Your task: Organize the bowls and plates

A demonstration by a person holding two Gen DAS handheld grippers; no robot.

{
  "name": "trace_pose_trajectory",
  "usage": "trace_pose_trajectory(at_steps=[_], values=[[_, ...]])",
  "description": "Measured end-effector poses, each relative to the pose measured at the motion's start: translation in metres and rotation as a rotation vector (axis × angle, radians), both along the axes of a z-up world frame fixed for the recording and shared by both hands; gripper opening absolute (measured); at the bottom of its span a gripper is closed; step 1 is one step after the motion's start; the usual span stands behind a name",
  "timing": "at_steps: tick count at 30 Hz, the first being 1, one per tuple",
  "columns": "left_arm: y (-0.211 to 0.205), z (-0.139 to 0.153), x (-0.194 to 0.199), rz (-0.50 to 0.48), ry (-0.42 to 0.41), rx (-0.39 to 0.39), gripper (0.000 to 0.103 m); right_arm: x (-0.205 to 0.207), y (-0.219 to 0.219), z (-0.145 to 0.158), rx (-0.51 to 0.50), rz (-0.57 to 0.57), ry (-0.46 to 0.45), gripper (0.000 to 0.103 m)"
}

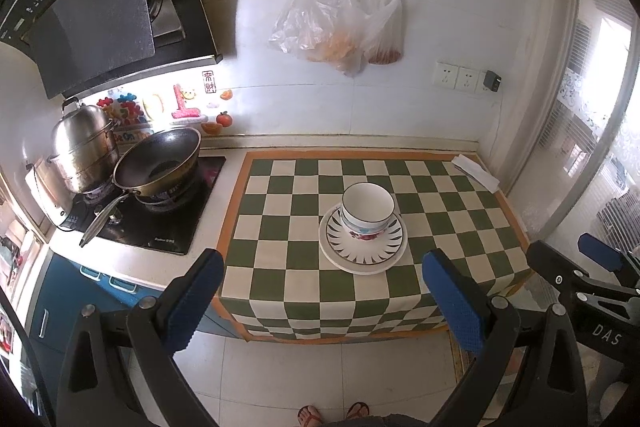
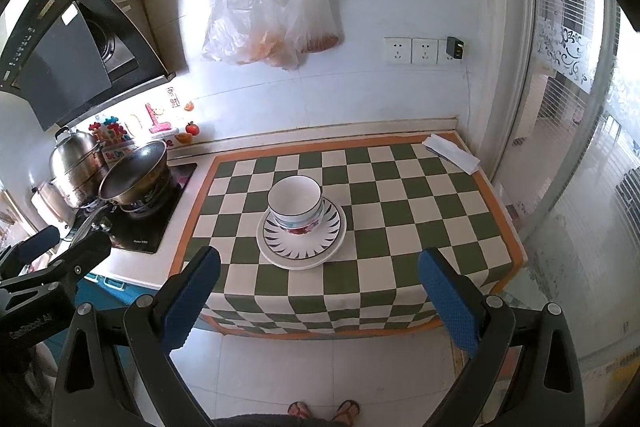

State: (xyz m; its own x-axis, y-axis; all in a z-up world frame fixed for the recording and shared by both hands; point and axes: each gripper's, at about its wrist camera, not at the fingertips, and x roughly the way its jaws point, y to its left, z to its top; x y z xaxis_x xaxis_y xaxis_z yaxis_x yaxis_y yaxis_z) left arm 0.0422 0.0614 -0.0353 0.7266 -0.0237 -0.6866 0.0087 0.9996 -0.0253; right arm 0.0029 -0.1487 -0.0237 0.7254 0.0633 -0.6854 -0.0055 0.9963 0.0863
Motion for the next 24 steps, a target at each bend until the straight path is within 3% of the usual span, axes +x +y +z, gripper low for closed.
trace_pose_trajectory(at_steps=[24], values=[[0.0016,-0.0021,0.0043,-0.005,-0.006,0.008,0.102,0.0,0.003,-0.0013,0.001,-0.011,-0.006,0.101]])
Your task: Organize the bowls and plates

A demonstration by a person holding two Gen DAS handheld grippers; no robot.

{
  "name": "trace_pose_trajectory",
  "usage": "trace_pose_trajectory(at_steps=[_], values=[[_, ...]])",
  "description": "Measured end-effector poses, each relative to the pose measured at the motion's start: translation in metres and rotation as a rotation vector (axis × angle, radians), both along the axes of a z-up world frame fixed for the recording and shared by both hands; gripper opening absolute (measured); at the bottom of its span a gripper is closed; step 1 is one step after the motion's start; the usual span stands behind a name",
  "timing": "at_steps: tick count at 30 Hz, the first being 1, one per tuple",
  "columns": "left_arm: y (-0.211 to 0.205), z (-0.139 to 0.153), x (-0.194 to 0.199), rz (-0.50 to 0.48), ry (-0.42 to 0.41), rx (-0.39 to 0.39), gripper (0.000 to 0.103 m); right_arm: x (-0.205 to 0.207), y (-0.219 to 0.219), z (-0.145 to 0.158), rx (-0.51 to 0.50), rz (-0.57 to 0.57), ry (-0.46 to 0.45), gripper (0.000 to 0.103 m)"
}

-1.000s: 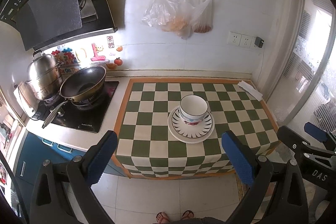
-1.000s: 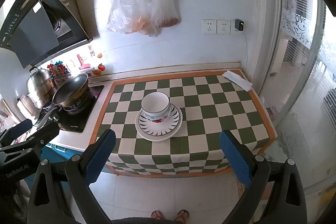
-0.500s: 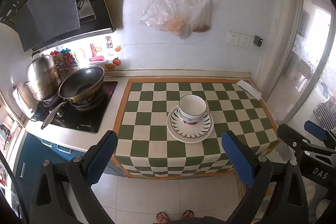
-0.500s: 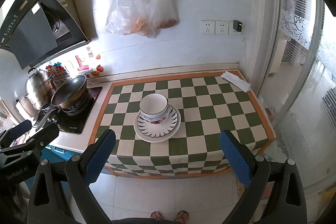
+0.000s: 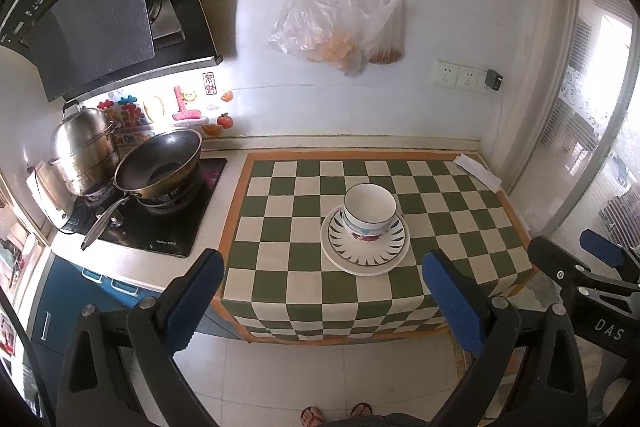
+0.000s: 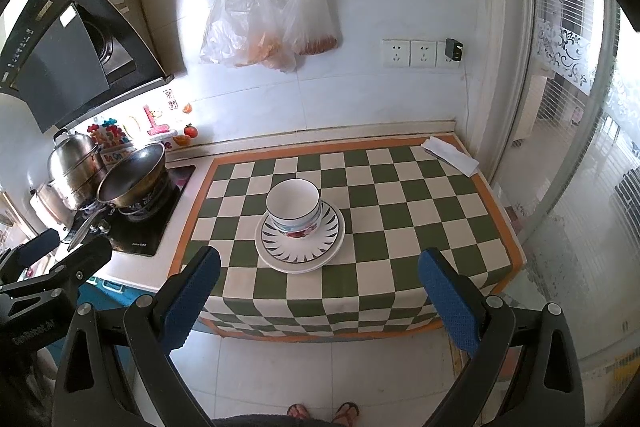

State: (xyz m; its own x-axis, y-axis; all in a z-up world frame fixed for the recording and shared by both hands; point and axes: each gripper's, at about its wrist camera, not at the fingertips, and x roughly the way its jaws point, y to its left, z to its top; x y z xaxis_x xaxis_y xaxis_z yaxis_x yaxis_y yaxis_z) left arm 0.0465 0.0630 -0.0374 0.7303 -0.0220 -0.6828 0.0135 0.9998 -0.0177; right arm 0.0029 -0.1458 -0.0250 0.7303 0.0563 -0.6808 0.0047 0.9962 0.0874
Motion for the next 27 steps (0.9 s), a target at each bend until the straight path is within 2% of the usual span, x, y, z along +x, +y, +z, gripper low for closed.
trace_pose_trajectory(at_steps=[27], values=[[0.0059,-0.0002,0.0024,-0.011,0.006,-0.01,0.102,0.0061,0.0006,-0.0012,-0.008,-0.011,-0.004,0.101]])
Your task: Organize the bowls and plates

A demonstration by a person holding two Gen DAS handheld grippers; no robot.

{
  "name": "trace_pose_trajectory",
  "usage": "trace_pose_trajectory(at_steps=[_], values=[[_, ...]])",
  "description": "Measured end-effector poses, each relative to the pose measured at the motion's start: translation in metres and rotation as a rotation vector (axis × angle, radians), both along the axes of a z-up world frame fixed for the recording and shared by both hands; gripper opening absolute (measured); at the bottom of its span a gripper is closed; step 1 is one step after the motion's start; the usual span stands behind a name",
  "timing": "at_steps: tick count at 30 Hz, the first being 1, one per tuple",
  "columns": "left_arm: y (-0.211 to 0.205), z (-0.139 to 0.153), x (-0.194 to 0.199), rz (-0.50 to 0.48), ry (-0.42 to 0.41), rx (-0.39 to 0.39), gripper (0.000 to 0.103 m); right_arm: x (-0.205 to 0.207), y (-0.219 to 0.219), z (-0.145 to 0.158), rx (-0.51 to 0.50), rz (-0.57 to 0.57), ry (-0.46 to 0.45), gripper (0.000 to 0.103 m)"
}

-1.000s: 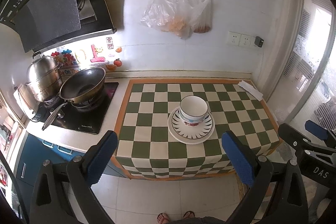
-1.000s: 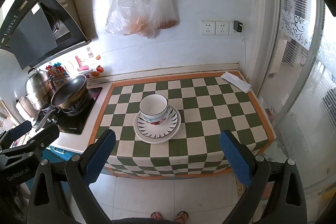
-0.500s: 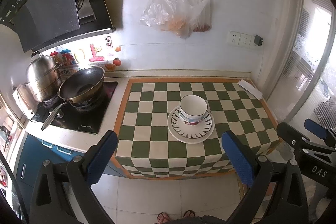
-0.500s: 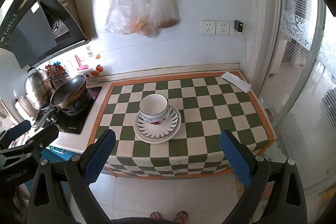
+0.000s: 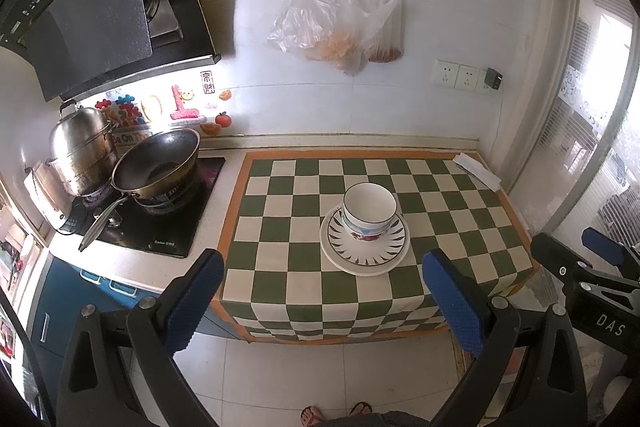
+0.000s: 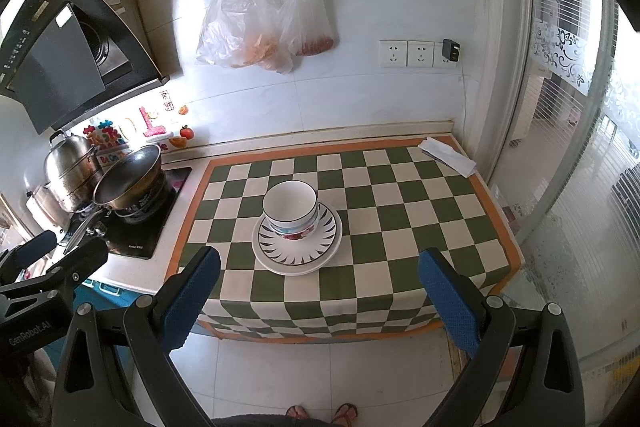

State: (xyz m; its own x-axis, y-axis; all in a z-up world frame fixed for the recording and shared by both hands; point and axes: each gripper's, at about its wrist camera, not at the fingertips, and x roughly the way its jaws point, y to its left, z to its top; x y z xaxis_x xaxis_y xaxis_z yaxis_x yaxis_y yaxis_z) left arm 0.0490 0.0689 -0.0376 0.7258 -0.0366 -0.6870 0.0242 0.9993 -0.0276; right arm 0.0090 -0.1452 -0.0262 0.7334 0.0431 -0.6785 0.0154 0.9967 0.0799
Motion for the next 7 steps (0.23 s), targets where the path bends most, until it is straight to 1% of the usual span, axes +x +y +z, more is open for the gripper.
trace_pose_trajectory(at_steps=[7], values=[[0.0043,-0.0008,0.0048,-0.01,-0.01,-0.001,0.102,0.0006,-0.0005,0.0004,0.001,-0.001,0.0,0.101]])
